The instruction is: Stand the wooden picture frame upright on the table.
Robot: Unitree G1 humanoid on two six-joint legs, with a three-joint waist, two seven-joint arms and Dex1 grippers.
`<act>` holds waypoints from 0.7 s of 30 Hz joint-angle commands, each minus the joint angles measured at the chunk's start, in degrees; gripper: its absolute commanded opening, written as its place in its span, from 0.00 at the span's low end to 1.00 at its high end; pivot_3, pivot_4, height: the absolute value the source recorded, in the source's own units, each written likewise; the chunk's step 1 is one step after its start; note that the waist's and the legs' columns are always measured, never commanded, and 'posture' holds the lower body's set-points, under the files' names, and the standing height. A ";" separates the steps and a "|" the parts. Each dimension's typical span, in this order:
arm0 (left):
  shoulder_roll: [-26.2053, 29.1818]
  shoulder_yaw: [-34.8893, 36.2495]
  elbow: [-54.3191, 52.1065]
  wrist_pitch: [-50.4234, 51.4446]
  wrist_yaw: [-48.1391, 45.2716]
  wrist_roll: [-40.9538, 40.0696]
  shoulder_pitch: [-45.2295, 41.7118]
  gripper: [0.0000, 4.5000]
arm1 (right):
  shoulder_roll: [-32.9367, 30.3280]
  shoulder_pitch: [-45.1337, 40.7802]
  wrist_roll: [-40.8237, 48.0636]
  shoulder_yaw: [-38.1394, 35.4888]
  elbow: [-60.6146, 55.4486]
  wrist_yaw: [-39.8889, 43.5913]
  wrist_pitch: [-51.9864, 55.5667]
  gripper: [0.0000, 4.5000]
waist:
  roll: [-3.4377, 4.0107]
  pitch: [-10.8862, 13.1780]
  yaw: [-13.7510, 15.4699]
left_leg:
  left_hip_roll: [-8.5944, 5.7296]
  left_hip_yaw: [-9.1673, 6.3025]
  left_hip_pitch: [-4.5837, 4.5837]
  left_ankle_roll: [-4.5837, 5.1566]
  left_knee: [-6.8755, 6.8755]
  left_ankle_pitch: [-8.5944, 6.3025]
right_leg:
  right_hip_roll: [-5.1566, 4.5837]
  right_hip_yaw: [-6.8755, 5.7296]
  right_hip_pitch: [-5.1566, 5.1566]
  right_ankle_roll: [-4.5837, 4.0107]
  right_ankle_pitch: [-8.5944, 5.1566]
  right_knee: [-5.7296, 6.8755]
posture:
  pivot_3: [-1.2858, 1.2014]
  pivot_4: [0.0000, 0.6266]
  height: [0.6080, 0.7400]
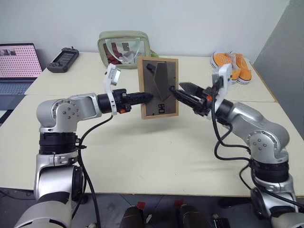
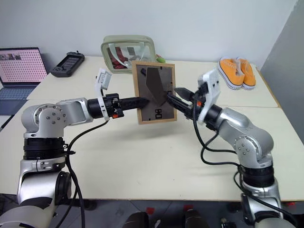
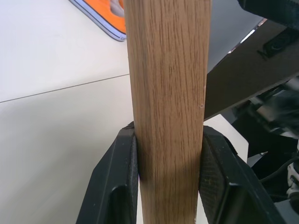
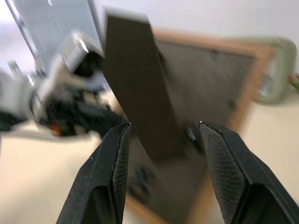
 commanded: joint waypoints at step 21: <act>6.31 6.80 -3.12 24.02 17.76 -34.24 4.54 0.29 | -13.26 -12.60 -81.20 14.17 49.25 -19.15 -107.74 0.90 | -0.03 0.03 -0.70 | 0.01 0.06 0.09 -0.03 0.05 0.02 | -0.05 0.08 -0.07 0.01 0.00 0.28 | 0.52 0.24 1.00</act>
